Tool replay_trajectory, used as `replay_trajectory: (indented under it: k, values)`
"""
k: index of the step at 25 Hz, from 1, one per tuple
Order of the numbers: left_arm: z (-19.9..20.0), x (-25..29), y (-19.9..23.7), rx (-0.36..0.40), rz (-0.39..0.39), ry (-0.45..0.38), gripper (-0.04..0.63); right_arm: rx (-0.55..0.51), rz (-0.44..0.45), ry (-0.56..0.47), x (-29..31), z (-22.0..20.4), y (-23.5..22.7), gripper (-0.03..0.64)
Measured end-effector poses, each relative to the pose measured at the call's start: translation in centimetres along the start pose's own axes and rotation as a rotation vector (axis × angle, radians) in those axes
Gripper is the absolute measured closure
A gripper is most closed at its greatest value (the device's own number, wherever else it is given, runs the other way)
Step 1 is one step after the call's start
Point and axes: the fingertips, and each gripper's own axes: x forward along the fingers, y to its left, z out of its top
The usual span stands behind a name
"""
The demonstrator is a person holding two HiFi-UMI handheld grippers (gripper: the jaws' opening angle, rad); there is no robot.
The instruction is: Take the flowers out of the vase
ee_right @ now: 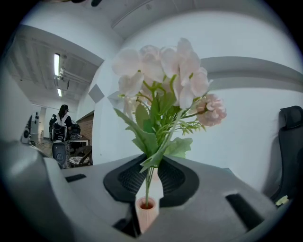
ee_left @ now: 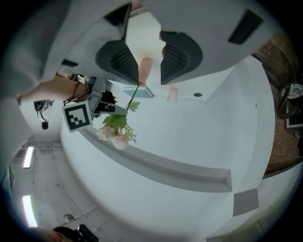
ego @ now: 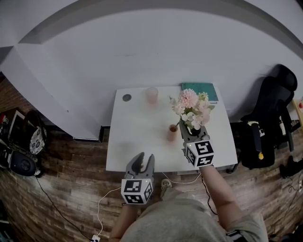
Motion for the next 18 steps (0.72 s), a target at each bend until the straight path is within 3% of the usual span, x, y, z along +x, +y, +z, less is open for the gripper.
replay_trajectory:
  k: [18]
  values:
    - [-1.1,-5.9,-1.6,0.007,0.009,-0.017,0.508,-0.024,-0.025,-0.074,-5.8,3.4,2.8,0.551]
